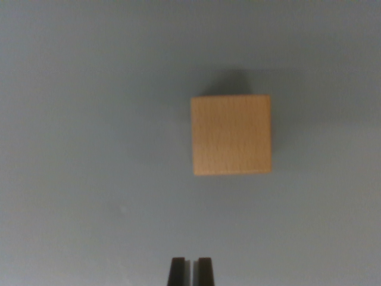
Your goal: Push wooden cube
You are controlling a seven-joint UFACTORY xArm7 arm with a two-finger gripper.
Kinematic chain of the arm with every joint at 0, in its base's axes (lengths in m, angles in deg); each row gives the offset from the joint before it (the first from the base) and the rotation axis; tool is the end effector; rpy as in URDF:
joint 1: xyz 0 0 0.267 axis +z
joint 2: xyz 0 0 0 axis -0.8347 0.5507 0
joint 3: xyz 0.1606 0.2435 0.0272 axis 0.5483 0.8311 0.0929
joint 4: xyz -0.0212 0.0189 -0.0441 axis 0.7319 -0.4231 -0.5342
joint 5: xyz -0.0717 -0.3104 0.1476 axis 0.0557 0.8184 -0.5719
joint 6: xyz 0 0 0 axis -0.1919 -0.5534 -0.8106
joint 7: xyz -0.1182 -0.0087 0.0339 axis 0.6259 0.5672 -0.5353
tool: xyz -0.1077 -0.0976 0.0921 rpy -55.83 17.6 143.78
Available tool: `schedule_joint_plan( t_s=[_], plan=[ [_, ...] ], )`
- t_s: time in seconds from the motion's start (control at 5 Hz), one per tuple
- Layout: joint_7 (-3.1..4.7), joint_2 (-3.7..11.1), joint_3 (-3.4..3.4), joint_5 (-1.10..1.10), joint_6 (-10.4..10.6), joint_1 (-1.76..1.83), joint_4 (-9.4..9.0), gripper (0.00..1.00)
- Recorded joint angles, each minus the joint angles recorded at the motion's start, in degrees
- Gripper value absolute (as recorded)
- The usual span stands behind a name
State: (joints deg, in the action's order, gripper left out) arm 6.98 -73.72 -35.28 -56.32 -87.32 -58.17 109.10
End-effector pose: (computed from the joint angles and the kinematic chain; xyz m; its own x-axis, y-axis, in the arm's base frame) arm 0.4834 -0.0438 0.1089 0.9994 -0.0148 -0.0310 -0.0138 -0.9993 0.0333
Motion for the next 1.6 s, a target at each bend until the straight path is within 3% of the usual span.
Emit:
schedule_joint_plan(
  t_s=[0.2, 0.4, 0.6, 0.8, 1.0, 1.2, 1.4, 1.6],
  plan=[
    [0.00, 0.00, 0.00, 0.00, 0.0, 0.00, 0.00, 0.00],
    [0.15, 0.57, -0.26, 0.26, 2.4, -0.18, -1.70, 0.00],
    [0.15, 0.57, -0.26, 0.26, 2.4, -0.18, -1.70, 0.00],
    [0.29, 1.10, -0.51, 0.50, 4.7, -0.35, -3.32, 0.00],
    [0.29, 1.10, -0.51, 0.50, 4.7, -0.35, -3.32, 0.00],
    [0.43, 1.60, -0.74, 0.73, 6.8, -0.51, -4.82, 0.00],
    [0.43, 1.60, -0.74, 0.73, 6.8, -0.51, -4.82, 0.00],
    [0.54, 2.03, -0.95, 0.93, 8.6, -0.65, -6.13, 0.00]
  ],
)
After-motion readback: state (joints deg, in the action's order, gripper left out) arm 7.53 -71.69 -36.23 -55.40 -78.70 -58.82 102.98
